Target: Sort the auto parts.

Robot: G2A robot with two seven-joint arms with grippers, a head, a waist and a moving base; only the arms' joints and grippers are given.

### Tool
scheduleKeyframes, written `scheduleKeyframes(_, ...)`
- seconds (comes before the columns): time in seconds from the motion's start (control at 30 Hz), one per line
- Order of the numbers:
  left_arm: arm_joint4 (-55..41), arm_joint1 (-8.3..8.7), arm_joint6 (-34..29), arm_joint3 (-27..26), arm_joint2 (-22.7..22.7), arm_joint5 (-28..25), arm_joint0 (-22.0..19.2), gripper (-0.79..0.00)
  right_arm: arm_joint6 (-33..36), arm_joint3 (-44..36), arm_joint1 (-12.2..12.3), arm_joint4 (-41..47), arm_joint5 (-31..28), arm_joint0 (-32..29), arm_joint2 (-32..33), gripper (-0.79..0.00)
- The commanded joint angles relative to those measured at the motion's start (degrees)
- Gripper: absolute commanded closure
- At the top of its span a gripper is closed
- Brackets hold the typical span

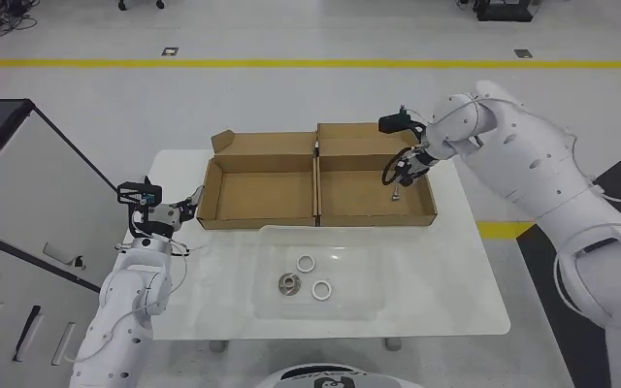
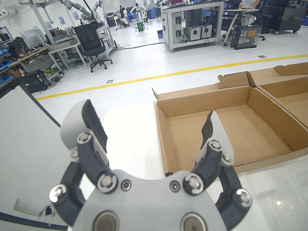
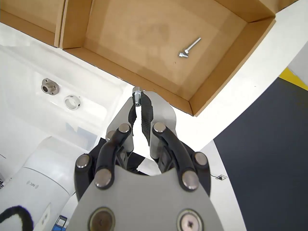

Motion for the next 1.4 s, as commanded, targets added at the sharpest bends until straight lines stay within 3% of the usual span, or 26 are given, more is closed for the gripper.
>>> scheduleKeyframes(0.0, 0.0, 0.0, 0.0, 0.0, 0.0, 0.0, 0.0, -0.785, 0.0, 0.1, 0.0, 0.1, -0.1, 0.0, 0.0, 0.0)
scheduleKeyframes(0.43, 0.0, 0.0, 0.0, 0.0, 0.0, 0.0, 0.0, -0.785, -1.0, -0.1, 0.0, -0.2, 0.1, -0.3, 0.0, 0.0)
scheduleKeyframes(0.57, 0.0, 0.0, 0.0, 0.0, 0.0, 0.0, 0.0, -0.785, -3.0, 1.2, -1.1, -2.1, 5.3, -1.0, -1.2, 0.0)
scheduleKeyframes(0.73, 0.0, 0.0, 0.0, 0.0, 0.0, 0.0, 0.0, -0.785, -6.1, 6.2, -5.4, -5.7, 11.4, 0.3, -5.8, 0.0)
scheduleKeyframes(0.93, 0.0, 0.0, 0.0, 0.0, 0.0, 0.0, 0.0, -0.785, -9.3, 16.9, -12.6, -7.5, 15.6, 2.3, -10.9, 0.0)
scheduleKeyframes(1.17, 0.0, 0.0, 0.0, 0.0, 0.0, 0.0, 0.0, -0.785, -12.5, 29.0, -20.1, -6.3, 16.6, 2.7, -13.3, 0.0)
scheduleKeyframes(1.37, 0.0, 0.0, 0.0, 0.0, 0.0, 0.0, 0.0, -0.785, -14.9, 37.2, -25.0, -5.3, 16.3, 2.4, -13.8, 0.0)
